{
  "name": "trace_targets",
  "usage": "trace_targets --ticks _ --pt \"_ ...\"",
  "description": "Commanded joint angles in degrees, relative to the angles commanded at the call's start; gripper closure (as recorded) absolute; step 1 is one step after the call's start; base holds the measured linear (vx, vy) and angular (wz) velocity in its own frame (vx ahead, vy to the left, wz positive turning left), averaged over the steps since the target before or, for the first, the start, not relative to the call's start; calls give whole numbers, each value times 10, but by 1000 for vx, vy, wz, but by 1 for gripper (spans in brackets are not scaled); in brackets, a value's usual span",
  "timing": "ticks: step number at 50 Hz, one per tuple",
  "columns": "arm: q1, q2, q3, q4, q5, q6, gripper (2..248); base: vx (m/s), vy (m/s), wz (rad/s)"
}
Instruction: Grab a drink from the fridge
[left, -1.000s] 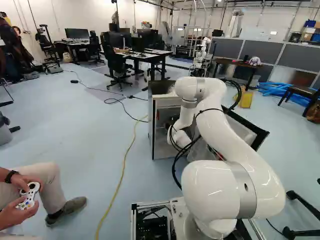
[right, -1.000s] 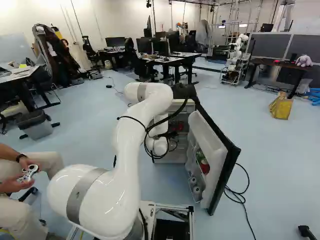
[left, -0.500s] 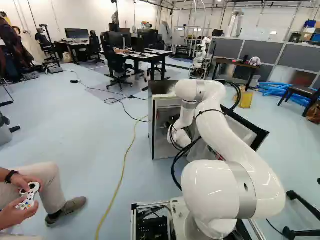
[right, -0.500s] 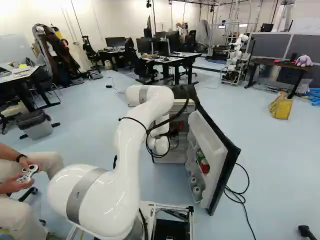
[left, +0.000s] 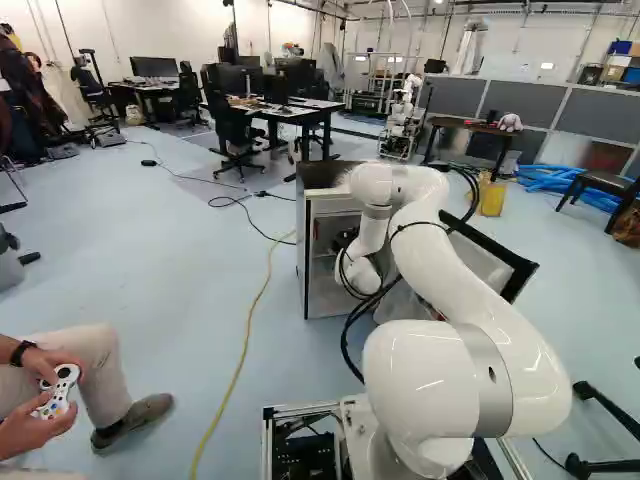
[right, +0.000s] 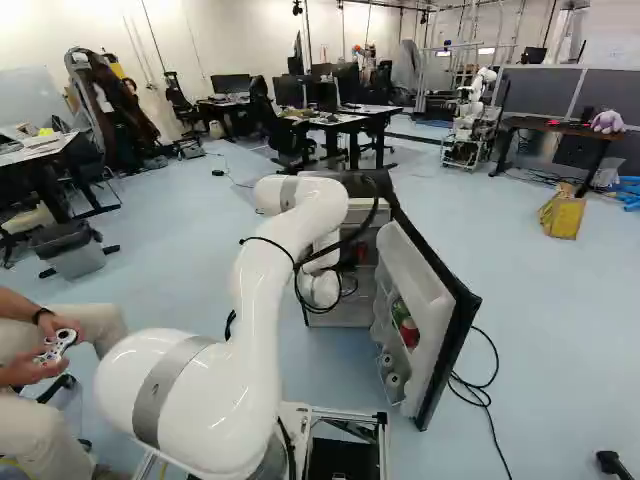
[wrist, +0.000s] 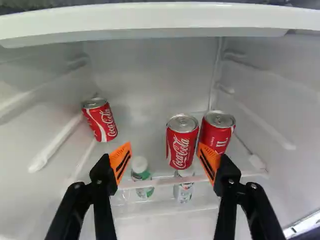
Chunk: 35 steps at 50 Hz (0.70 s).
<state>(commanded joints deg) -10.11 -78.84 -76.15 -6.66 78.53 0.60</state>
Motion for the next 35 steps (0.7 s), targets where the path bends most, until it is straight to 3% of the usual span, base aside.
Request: trace_targets --ticks 35 --pt "-5 -26 -49 0 0 0 59 0 0 0"
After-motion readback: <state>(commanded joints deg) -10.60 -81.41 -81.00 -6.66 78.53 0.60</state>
